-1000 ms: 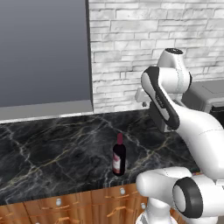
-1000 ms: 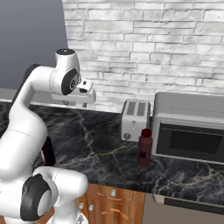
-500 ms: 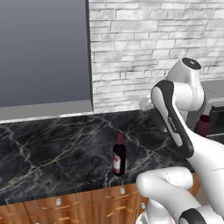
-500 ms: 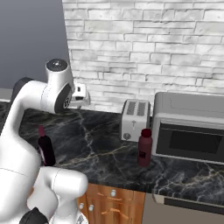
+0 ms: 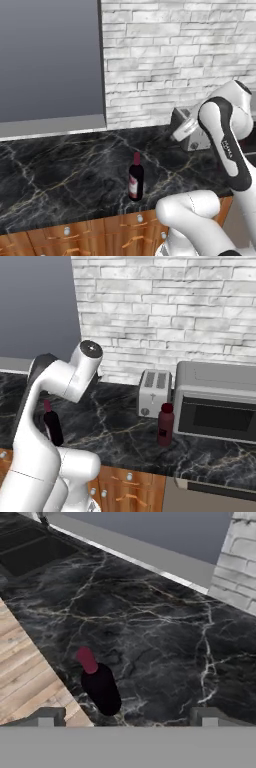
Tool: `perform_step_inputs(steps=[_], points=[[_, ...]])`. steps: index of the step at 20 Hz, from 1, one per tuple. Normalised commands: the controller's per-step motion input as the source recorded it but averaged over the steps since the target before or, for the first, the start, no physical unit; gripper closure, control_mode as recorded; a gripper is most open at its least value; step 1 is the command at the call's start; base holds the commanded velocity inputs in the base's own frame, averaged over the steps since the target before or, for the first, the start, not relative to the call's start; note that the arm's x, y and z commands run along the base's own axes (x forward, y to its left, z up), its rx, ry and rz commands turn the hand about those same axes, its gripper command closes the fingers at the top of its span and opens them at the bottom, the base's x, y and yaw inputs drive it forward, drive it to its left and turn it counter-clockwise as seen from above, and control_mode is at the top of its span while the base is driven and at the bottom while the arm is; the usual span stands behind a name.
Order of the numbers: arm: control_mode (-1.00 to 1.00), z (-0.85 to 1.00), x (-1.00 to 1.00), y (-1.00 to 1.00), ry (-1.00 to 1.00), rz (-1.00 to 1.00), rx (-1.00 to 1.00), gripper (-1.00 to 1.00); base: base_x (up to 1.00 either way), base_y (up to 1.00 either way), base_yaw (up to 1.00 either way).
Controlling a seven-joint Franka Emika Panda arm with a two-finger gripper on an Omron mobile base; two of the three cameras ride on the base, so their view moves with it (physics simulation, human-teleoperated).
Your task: There is a wine glass and glass cup on the dining counter. Place the wine bottle next to the wine glass and the juice bottle next to the glass cup.
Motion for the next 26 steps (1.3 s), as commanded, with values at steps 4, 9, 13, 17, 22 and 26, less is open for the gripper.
perform_step_inputs(steps=[4,9,13,17,22,26], points=[[-1.00,-0.09,-0.09,0.04,0.08,0.45,0.11,-1.00,0.00,0.00,0.00],[-1.00,-0.20,-0.06,0.06,0.00,0.42,0.05,-1.00,0.00,0.00,0.00],[-1.00,-0.24,-0.01,0.17,0.00,0.35,0.02,-1.00,0.00,0.00,0.00],[-1.00,-0.24,0.00,0.15,0.00,0.32,0.04,-1.00,0.00,0.00,0.00],[-1.00,-0.25,0.00,0.15,-0.01,0.20,0.08,-1.00,0.00,0.00,0.00],[-1.00,-0.26,0.00,0.14,-0.01,0.12,0.12,-1.00,0.00,0.00,0.00]])
